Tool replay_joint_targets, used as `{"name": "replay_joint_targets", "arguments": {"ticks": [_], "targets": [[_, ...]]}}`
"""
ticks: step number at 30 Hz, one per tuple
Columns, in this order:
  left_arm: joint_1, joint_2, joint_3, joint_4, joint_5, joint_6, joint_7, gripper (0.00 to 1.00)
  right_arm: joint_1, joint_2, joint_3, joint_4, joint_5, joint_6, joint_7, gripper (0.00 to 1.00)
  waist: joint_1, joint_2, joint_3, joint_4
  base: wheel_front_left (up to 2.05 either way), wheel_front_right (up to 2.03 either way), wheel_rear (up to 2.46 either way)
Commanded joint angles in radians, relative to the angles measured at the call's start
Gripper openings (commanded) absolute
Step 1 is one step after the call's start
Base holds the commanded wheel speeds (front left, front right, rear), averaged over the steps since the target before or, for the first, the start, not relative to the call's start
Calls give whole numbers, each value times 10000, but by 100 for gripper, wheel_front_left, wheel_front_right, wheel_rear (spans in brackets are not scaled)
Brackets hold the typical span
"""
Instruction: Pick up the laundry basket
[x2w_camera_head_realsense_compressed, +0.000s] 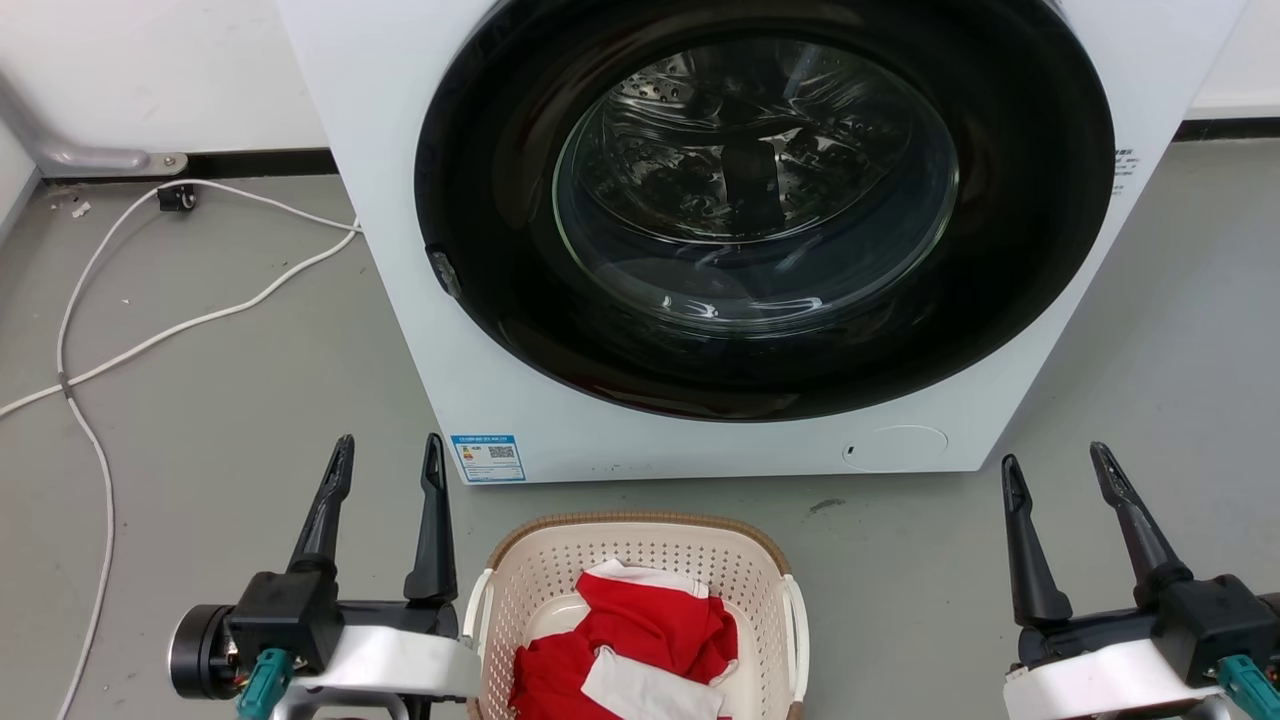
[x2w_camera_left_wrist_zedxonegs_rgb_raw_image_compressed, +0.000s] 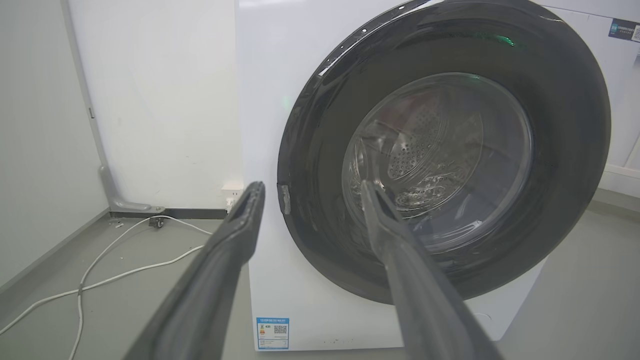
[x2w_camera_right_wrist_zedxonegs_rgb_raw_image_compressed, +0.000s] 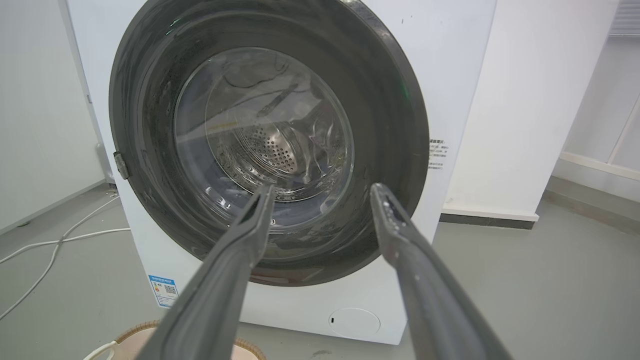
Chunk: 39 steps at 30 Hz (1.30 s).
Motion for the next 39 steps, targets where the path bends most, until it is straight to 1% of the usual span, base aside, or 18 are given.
{"name": "replay_joint_targets", "arguments": {"ticks": [1, 7, 19, 28, 39], "targets": [[96, 33, -31, -83, 215, 17, -80, 100, 111, -43, 24, -95, -241, -3, -102, 100, 0, 0, 5, 4, 0, 0, 0], [156, 34, -57, -70, 552, 95, -180, 100, 182, -42, 37, -96, -542, -3, -200, 100, 0, 0, 8, 16, 0, 0, 0], [237, 34, 41, 189, 433, 98, -160, 100, 188, -41, 15, 148, -61, -3, -183, 100, 0, 0, -6, 36, 0, 0, 0], [230, 34, 9, 246, 421, 136, -160, 100, 160, -41, 8, 388, 582, -3, -182, 100, 0, 0, 19, 43, 0, 0, 0], [245, 33, 24, 279, 443, 154, -158, 100, 158, -41, 26, 450, 694, -3, -182, 100, 0, 0, 15, 24, 0, 0, 0]]}}
